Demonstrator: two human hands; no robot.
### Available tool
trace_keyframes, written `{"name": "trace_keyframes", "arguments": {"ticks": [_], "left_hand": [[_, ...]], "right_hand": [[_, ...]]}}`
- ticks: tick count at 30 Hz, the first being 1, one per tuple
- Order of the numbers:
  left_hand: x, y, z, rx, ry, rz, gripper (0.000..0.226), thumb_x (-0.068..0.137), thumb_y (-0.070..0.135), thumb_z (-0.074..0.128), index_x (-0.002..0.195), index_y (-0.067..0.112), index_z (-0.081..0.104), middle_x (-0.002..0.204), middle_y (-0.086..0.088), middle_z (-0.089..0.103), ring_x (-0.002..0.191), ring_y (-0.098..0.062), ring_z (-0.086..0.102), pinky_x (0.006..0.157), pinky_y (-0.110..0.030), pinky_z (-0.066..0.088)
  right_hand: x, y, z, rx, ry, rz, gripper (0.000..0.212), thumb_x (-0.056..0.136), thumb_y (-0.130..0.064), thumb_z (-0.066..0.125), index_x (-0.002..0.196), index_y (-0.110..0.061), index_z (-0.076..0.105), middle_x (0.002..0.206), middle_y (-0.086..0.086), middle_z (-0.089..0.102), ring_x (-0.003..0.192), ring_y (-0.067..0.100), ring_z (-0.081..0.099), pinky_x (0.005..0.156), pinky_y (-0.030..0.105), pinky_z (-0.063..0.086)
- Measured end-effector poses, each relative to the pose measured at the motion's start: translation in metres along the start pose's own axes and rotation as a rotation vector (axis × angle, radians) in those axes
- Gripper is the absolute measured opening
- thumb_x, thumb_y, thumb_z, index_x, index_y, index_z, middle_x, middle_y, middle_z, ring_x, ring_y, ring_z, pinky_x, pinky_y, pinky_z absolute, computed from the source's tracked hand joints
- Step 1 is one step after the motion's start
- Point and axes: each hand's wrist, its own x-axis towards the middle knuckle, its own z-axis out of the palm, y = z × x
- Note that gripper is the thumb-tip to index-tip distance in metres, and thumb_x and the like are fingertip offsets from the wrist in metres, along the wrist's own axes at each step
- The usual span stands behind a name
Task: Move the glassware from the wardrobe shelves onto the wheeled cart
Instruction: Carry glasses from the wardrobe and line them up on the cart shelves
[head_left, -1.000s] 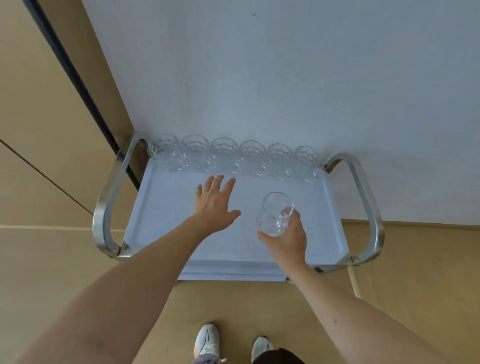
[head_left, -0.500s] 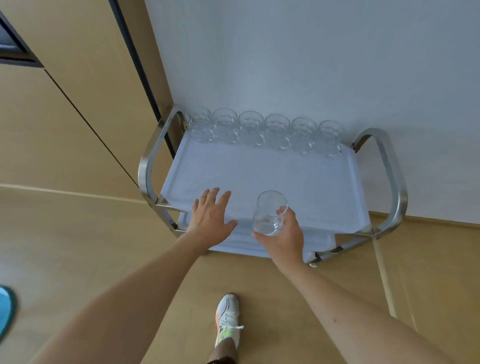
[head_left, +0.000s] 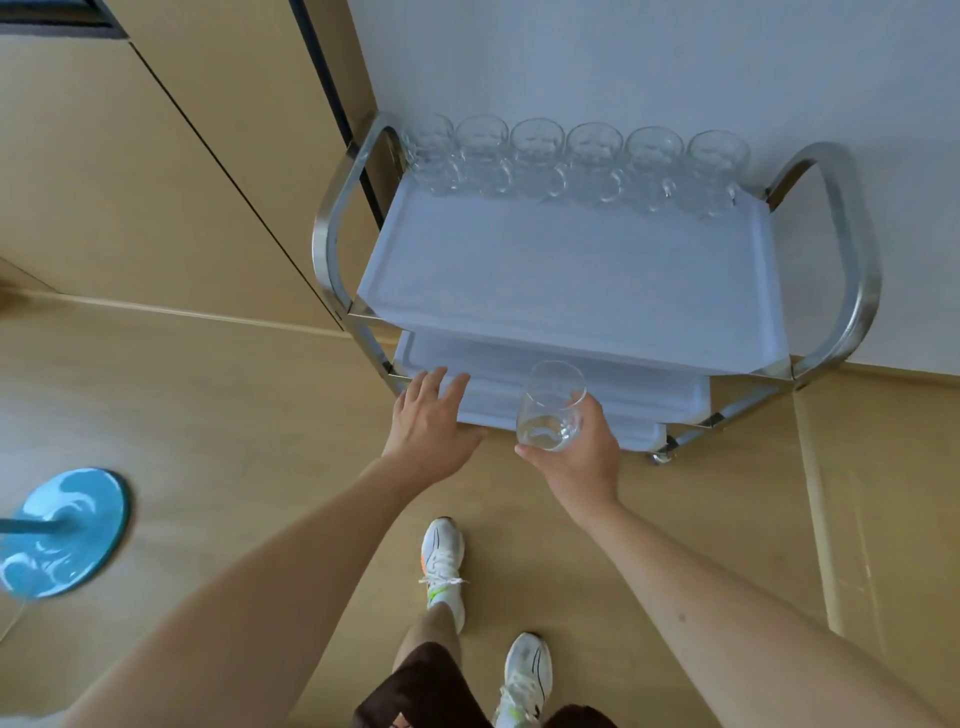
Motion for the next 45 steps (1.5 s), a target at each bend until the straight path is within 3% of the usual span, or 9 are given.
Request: {"name": "trace_keyframes", "arguments": {"ticks": [9,13,17,23,27,30,34,38,45], "left_hand": [[0.022,-0.050,0.041,-0.049,0.008,0.004,0.077,0.092,0.049,0.064,0.157,0.029,0.029,0.166,-0.008,0.018,0.154,-0.029,0.008,0.122,-0.050,0.020],[0.057,-0.086,0.075,-0.035,0.011,0.010,0.077,0.092,0.050,0.065,0.157,0.028,0.029,0.166,-0.009,0.019,0.154,-0.030,0.009,0.123,-0.051,0.021],[0.101,-0.117,0.121,-0.010,0.029,0.034,0.077,0.092,0.050,0.065,0.157,0.025,0.030,0.165,-0.010,0.020,0.154,-0.031,0.010,0.122,-0.052,0.021],[0.177,-0.143,0.180,-0.001,0.121,0.097,0.077,0.092,0.052,0.062,0.157,0.025,0.030,0.164,-0.011,0.023,0.153,-0.033,0.012,0.123,-0.051,0.020],[0.219,-0.154,0.208,0.033,0.225,0.141,0.074,0.095,0.055,0.058,0.157,0.025,0.030,0.164,-0.012,0.024,0.153,-0.034,0.011,0.123,-0.050,0.018],[0.245,-0.160,0.225,0.064,0.296,0.153,0.071,0.096,0.058,0.053,0.156,0.026,0.031,0.164,-0.012,0.025,0.153,-0.036,0.011,0.122,-0.051,0.016],[0.275,-0.167,0.237,0.078,0.359,0.163,0.069,0.098,0.058,0.050,0.156,0.027,0.033,0.164,-0.011,0.026,0.153,-0.035,0.012,0.123,-0.051,0.015],[0.298,-0.160,0.242,0.063,0.359,0.170,0.066,0.098,0.055,0.050,0.155,0.025,0.036,0.163,-0.012,0.029,0.153,-0.035,0.013,0.124,-0.049,0.014],[0.358,-0.131,0.242,0.075,0.333,0.231,0.064,0.098,0.053,0.052,0.154,0.024,0.037,0.162,-0.007,0.033,0.152,-0.036,0.020,0.124,-0.047,0.015]], "right_hand": [[0.010,0.034,0.056,-0.019,-0.017,-0.018,0.070,0.058,-0.034,0.096,0.113,-0.034,0.052,0.105,-0.021,0.062,0.098,0.004,0.059,0.077,0.020,0.045],[0.037,0.061,0.104,0.021,-0.009,-0.013,0.069,0.057,-0.033,0.096,0.109,-0.035,0.050,0.102,-0.024,0.058,0.098,0.002,0.056,0.074,0.011,0.038],[0.070,0.101,0.153,0.051,0.035,-0.030,0.073,0.056,-0.036,0.096,0.112,-0.032,0.049,0.099,-0.023,0.052,0.095,0.007,0.053,0.077,0.024,0.039],[0.132,0.149,0.205,0.097,0.137,-0.109,0.072,0.053,-0.038,0.096,0.110,-0.035,0.051,0.096,-0.021,0.056,0.092,0.009,0.054,0.073,0.025,0.040],[0.176,0.167,0.222,0.138,0.224,-0.200,0.069,0.049,-0.043,0.093,0.104,-0.037,0.051,0.094,-0.023,0.058,0.090,0.006,0.055,0.074,0.025,0.043],[0.206,0.178,0.230,0.152,0.301,-0.257,0.080,0.047,-0.049,0.091,0.116,-0.039,0.053,0.106,-0.017,0.062,0.099,0.009,0.059,0.083,0.027,0.047],[0.241,0.193,0.237,0.116,0.341,-0.309,0.093,0.047,-0.052,0.091,0.128,-0.027,0.054,0.116,-0.006,0.065,0.106,0.017,0.063,0.092,0.036,0.052],[0.261,0.204,0.237,0.100,0.368,-0.304,0.092,0.050,-0.049,0.094,0.128,-0.022,0.055,0.111,-0.005,0.063,0.103,0.019,0.064,0.092,0.040,0.052],[0.302,0.203,0.226,-0.053,0.303,-0.286,0.098,0.060,-0.051,0.093,0.140,-0.019,0.046,0.121,0.002,0.063,0.106,0.021,0.062,0.087,0.028,0.044]]}}
